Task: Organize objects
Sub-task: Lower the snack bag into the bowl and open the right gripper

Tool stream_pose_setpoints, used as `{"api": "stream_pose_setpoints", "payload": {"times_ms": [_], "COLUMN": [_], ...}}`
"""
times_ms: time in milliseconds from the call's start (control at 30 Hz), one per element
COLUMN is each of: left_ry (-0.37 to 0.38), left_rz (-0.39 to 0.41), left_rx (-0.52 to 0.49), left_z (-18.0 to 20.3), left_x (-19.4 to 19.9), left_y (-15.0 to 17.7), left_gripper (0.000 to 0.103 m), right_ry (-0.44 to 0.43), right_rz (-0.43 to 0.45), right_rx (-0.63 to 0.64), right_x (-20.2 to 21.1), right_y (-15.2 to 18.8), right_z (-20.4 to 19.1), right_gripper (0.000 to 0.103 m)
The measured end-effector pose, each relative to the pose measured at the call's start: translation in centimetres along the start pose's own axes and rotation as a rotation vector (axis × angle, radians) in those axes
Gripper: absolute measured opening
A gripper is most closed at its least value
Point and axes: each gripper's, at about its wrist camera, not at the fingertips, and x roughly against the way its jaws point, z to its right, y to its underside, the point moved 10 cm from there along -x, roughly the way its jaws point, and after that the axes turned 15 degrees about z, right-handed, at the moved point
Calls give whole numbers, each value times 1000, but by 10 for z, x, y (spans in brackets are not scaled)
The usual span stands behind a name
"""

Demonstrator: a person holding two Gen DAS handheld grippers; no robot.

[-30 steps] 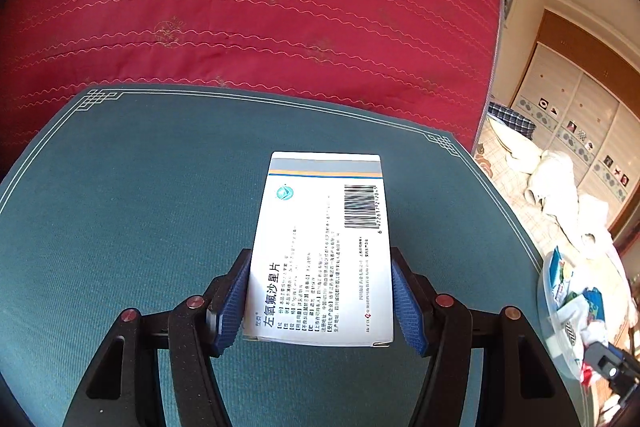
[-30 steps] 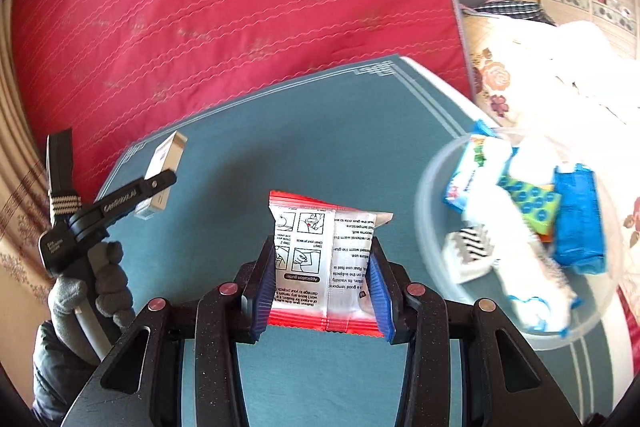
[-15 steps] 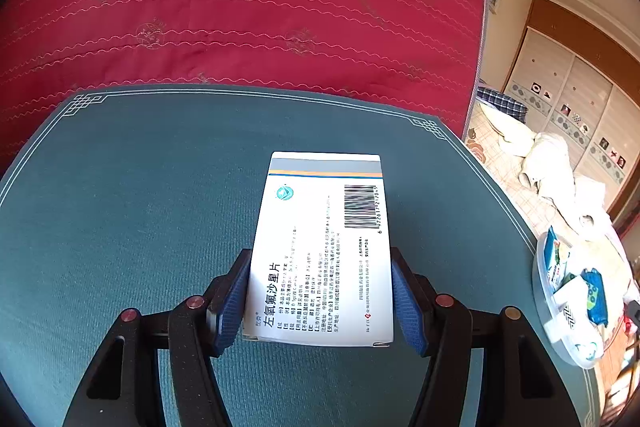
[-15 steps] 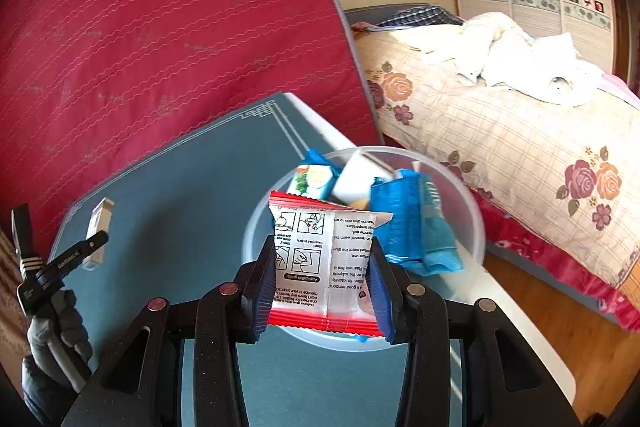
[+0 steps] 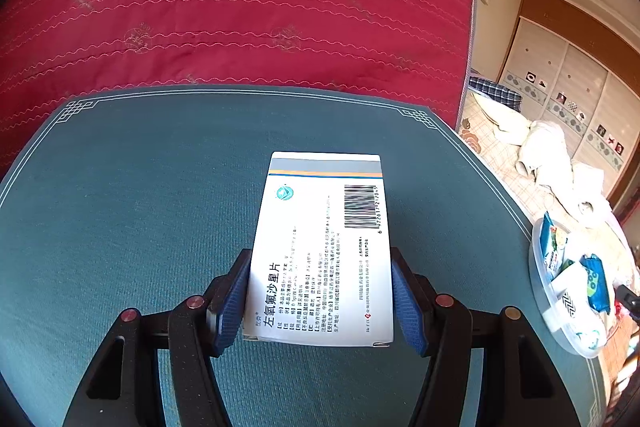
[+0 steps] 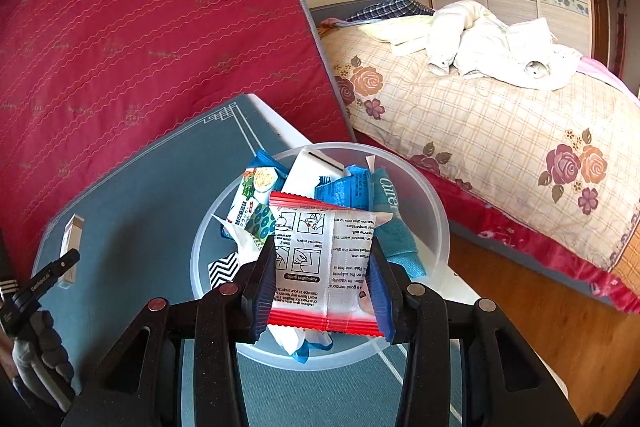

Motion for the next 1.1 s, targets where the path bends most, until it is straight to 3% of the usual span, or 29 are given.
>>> {"api": "stream_pose_setpoints", "payload": {"times_ms": [467, 1100], "left_ry": [-1, 4], "left_rz": [0, -4], "left_rx": [-1, -16], "left_z": [1, 8], "left_x": [0, 2], "left_y": [1, 3], "left_gripper": [67, 67], "right_ry": [67, 19], "right_rz": [-38, -87], "right_rx": [37, 94], "right_x": [-19, -32], "right_y": [18, 35], "right_z": [19, 16], "right_gripper": [43, 44]}}
